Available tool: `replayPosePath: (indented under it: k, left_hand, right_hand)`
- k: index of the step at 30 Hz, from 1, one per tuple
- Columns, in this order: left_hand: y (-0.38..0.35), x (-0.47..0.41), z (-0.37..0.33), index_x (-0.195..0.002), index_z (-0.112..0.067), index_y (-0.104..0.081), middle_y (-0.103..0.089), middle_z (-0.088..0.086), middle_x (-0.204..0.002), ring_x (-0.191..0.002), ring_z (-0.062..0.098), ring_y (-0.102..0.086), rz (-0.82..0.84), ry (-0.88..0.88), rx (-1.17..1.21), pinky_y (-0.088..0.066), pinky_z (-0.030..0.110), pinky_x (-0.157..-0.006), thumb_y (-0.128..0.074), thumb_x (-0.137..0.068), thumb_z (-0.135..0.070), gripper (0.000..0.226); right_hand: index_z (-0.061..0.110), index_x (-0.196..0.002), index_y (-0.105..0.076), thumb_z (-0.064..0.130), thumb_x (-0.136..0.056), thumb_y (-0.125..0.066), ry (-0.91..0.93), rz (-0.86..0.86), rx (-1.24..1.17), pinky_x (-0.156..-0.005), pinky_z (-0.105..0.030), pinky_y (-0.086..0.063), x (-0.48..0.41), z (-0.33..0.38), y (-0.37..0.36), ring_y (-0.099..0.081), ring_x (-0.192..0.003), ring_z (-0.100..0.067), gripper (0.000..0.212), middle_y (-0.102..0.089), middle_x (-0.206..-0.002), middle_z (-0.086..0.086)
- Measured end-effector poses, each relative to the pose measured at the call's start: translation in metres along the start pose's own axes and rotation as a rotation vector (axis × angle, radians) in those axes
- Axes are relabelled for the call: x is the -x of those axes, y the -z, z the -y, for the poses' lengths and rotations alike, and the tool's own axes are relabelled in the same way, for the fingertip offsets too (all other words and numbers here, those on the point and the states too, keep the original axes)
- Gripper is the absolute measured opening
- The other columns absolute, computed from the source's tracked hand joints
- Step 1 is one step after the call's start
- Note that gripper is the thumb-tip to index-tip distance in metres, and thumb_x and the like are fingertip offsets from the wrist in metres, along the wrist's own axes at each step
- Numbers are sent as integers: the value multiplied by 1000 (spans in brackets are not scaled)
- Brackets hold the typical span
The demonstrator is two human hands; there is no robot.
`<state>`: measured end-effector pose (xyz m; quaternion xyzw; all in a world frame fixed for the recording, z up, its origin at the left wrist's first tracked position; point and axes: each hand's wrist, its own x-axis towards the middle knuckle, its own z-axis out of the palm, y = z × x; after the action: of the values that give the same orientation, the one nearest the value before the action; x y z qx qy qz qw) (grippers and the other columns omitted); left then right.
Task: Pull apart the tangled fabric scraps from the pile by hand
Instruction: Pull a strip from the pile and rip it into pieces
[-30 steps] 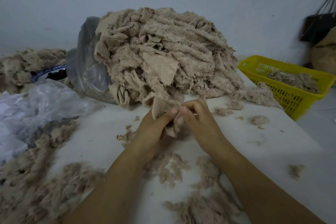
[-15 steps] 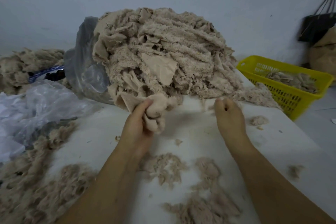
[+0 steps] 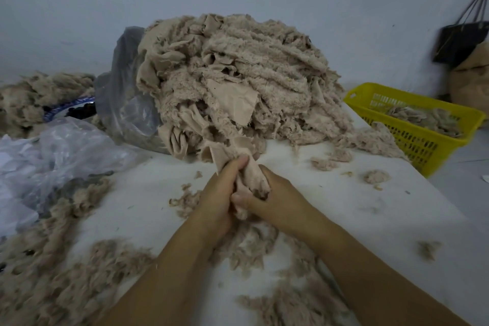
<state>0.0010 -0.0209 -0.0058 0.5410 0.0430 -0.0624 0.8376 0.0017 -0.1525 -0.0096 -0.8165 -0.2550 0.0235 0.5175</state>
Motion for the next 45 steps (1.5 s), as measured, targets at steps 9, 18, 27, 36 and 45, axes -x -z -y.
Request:
replayPosePath:
  k: [9,18,27,36,45]
  left_hand:
    - [9,-9,-7,-117,-18,-70,-72,-4,-120,-116,10,-64,-23,-216,-53,-52,25,-94,-48,-96,-50,44]
    - [-1,-27,-14,-129,-6,-56,-72,1,-83,-60,10,-67,-248,-118,82,-53,19,-56,-62,-97,-10,33]
    - [-25,-60,-54,-103,-6,-60,-63,7,-83,-76,12,-64,-286,-36,307,-53,18,-71,-56,-101,-12,8]
    - [-42,2,11,-97,-25,-69,-73,-1,-90,-84,15,-69,74,-170,-842,-57,40,-80,-53,-98,-40,22]
    - [-22,2,0,-104,-31,-75,-75,10,-101,-87,13,-73,-90,15,-333,-58,26,-74,-56,-70,-80,63]
  right_hand:
    - [20,-87,-67,31,-102,-51,-101,-639,-655,-63,-23,-50,-7,-9,51,-66,-68,-6,25,-71,-79,7]
    - [18,-94,-70,37,-100,-52,-384,-547,-500,-63,-20,-53,-12,-27,36,-67,-69,-7,27,-69,-93,1]
    - [24,-83,-72,40,-102,-48,-306,-370,-211,-60,-10,-46,-3,-28,29,-63,-65,3,34,-69,-74,15]
    - [17,-89,-77,35,-100,-49,-241,-198,-723,-71,-24,-56,-1,-13,34,-70,-89,-18,36,-75,-93,-9]
    - [43,-79,-71,36,-92,-59,-95,-128,-126,-60,-12,-49,5,-9,20,-67,-72,4,20,-72,-77,17]
